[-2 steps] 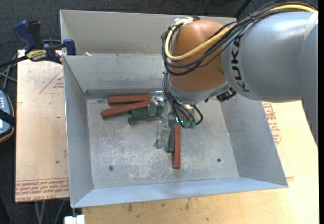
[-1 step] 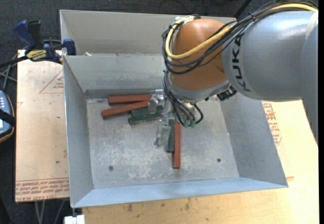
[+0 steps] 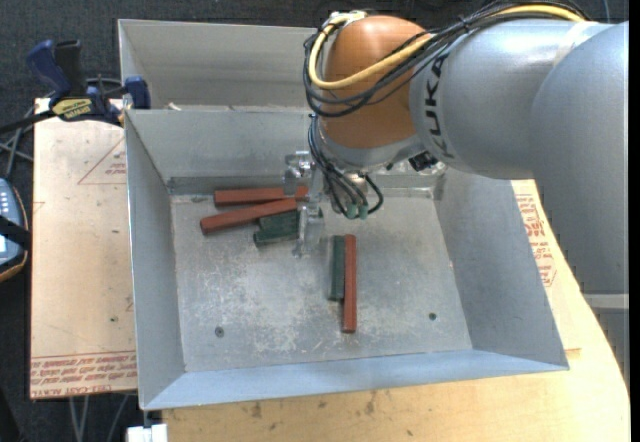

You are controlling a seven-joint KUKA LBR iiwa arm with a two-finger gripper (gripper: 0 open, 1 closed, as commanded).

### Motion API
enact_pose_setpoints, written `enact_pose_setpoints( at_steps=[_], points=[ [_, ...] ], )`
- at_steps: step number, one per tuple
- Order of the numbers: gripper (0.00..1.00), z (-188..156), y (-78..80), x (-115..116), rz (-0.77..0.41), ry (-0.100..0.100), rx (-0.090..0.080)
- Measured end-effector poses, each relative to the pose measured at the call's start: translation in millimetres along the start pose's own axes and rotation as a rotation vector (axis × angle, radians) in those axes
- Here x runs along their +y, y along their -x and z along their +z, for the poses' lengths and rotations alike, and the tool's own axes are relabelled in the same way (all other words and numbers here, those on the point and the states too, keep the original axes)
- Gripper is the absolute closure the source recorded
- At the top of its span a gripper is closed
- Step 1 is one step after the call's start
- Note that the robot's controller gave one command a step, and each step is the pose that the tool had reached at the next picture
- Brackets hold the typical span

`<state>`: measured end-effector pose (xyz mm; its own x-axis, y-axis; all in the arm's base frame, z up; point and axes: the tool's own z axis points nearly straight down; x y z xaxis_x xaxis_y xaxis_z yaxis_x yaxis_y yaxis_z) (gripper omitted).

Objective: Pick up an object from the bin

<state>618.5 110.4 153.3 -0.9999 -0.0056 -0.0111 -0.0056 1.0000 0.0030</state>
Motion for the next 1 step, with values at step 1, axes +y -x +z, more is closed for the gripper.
enact_pose_setpoints(
  at_steps=[1],
  points=[
    [0.00, 27.1, 4.8, 25.5, -0.066, -0.003, 0.007]
  ],
)
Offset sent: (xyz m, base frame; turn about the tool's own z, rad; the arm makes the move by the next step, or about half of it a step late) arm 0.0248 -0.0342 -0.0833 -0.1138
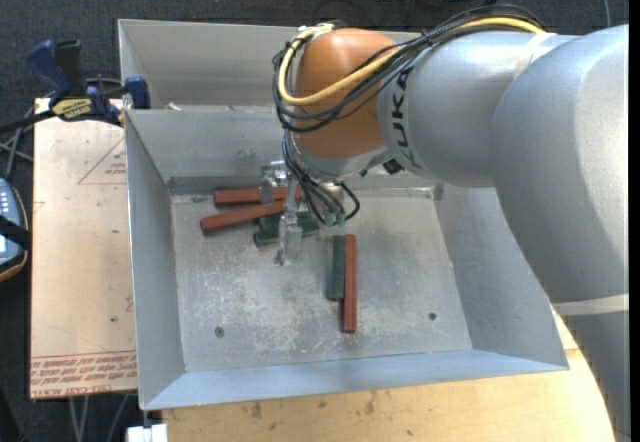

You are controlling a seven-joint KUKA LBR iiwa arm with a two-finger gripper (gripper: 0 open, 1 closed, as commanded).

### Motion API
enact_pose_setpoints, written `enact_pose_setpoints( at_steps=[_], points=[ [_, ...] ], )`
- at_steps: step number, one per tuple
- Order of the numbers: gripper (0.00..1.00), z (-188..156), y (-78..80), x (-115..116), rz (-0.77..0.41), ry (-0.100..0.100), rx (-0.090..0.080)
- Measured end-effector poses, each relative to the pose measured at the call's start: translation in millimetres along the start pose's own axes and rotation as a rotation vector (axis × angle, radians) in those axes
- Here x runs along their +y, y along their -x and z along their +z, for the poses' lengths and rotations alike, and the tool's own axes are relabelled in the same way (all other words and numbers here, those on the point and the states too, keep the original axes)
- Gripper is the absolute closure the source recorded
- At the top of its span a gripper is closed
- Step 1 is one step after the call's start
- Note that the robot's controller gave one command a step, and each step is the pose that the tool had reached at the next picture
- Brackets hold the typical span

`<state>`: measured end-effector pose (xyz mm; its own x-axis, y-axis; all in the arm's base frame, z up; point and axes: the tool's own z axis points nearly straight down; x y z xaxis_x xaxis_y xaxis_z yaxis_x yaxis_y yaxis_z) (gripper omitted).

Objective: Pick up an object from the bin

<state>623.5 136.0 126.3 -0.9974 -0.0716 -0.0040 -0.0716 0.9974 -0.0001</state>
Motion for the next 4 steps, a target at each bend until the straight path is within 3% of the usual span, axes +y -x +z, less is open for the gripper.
enact_pose_setpoints(
  at_steps=[1, 3, 4],
  points=[
    [1.00, 52, 18.5, -62, -0.045, 0.000, -0.006],
    [1.00, 51, 18.2, -61, -0.045, 0.001, -0.005],
    [1.00, 18, 26.8, -39, -0.087, 0.001, -0.010]
  ],
)
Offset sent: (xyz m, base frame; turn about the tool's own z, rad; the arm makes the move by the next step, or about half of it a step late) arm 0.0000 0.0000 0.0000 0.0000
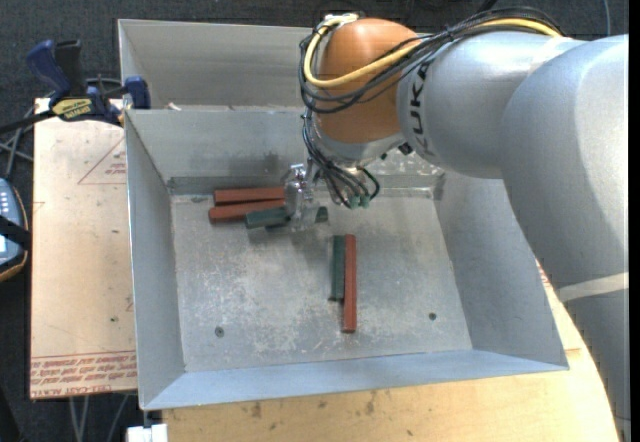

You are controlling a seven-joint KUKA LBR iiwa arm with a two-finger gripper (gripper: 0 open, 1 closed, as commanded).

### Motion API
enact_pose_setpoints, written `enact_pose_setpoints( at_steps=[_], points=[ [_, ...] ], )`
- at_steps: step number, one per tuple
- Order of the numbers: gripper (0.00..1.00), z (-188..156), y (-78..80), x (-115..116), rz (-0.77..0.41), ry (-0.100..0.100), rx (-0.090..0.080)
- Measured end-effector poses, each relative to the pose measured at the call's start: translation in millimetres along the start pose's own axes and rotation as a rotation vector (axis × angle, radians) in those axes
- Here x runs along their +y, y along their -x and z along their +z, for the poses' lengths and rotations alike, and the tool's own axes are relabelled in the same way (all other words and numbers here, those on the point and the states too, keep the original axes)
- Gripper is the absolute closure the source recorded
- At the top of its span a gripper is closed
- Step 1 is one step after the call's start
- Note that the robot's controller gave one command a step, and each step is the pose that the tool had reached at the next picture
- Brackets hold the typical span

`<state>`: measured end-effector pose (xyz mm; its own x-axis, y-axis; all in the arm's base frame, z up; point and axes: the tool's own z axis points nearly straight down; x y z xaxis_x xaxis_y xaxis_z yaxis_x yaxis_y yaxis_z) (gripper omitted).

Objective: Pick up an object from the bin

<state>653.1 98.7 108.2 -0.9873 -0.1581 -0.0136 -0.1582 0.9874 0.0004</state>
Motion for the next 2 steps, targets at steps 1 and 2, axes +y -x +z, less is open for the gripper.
enact_pose_setpoints(
  at_steps=[1, 2],
  points=[
    [1.00, -28, -33.3, 8, -0.024, 0.001, 0.025],
    [0.00, -114, -7.5, 5, 0.033, 0.001, 0.009]
  ],
)
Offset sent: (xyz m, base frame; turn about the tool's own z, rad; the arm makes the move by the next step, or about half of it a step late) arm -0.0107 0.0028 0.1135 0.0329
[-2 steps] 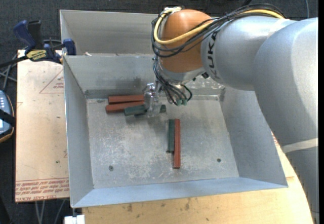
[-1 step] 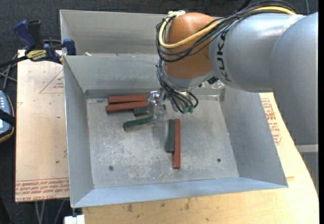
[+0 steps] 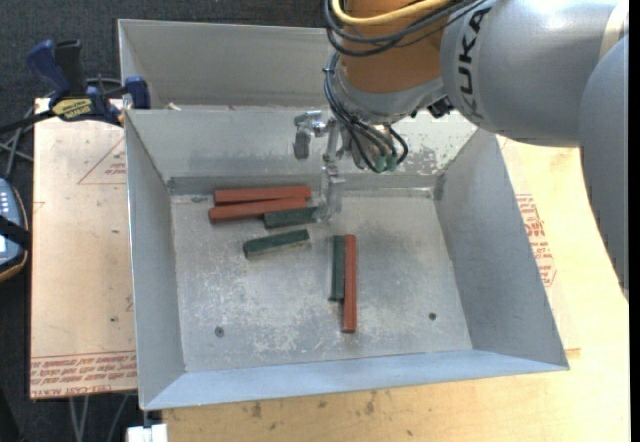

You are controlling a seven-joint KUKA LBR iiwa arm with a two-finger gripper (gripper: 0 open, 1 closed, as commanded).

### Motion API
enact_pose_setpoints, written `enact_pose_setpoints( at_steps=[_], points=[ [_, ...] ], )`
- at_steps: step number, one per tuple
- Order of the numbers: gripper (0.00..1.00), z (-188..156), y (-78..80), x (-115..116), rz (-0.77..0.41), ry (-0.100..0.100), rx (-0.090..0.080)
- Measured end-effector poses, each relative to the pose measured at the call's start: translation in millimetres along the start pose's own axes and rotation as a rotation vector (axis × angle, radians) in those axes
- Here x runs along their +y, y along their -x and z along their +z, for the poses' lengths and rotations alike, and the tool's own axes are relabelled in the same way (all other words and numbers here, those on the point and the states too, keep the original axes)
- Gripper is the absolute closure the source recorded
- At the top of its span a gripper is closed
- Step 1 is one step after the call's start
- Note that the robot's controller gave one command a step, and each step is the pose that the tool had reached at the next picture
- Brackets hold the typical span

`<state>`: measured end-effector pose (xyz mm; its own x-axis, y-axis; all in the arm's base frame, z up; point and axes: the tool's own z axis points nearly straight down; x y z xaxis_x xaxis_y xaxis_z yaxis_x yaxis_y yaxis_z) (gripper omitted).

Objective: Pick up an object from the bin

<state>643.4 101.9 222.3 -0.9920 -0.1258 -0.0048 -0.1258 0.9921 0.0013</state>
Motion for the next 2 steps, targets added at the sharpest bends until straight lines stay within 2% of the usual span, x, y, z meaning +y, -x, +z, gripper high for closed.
enact_pose_setpoints(
  at_steps=[1, 2],
  points=[
    [0.00, 0, -0.2, 0, 0.001, 0.000, 0.001],
    [0.00, 41, 1.5, 1, -0.018, 0.000, -0.007]
  ],
)
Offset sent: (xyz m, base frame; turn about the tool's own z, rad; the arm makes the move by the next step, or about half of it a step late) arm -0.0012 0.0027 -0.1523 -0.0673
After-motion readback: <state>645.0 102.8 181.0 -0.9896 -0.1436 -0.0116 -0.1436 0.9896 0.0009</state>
